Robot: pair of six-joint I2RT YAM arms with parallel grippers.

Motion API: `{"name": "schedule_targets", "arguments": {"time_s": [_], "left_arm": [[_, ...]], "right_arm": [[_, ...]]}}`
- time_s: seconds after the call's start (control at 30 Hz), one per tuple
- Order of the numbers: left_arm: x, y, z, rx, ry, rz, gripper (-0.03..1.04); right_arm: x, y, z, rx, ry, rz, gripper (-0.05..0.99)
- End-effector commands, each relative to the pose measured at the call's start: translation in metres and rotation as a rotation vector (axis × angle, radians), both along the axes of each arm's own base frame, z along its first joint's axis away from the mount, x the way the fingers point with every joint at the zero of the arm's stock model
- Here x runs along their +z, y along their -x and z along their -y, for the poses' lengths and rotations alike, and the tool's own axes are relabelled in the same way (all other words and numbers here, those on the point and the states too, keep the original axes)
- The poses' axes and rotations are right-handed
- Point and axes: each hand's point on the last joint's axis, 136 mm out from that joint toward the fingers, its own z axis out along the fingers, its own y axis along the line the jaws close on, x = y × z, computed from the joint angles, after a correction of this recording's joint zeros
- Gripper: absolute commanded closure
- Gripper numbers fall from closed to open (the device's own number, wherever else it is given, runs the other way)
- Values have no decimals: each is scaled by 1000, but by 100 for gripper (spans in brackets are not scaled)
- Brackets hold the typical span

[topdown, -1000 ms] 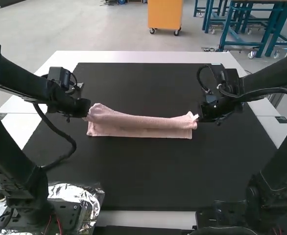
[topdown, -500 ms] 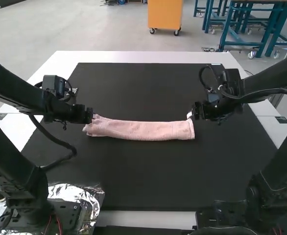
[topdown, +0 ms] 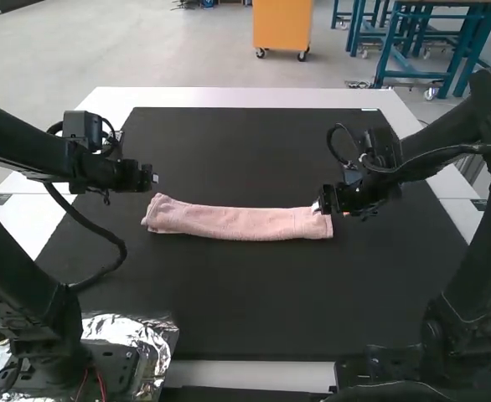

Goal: Fold the towel.

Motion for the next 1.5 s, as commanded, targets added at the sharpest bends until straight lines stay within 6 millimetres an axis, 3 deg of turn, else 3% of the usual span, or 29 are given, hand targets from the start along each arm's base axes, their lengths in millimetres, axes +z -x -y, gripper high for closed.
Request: {"name": "schedule_targets", "arguments": {"time_s": [0.0, 0.43, 0.47, 0.5, 0.57, 0.6, 0.7, 0.87, 0.97, 1.47], "left_arm": [[18, -7, -2, 7, 6, 47, 4], [20, -8, 0, 1, 5, 53, 4], [20, -8, 0, 1, 5, 55, 4], [19, -8, 0, 1, 5, 53, 4], [20, -8, 0, 0, 4, 55, 4], [19, -8, 0, 0, 4, 55, 4], [20, -8, -2, 2, 3, 57, 4], [24, -11, 0, -1, 1, 69, 4], [27, -13, -1, -1, 1, 77, 4], [30, -15, -1, 1, -6, 96, 4]], "right_arm": [[-2, 0, -6, 3, 7, 2, 2], [-31, 11, -23, 52, 21, -57, 6], [-33, 13, -24, 61, 25, -62, 15], [-36, 16, -27, 69, 24, -72, 30], [-36, 20, -33, 93, -4, -83, 82], [-35, 20, -33, 93, -7, -81, 97], [-26, 21, -26, 82, -10, -88, 96], [33, -6, 2, -10, -43, 68, 96], [50, -13, -1, -12, -60, 110, 96], [59, 9, -131, 263, -126, 95, 96]]}}
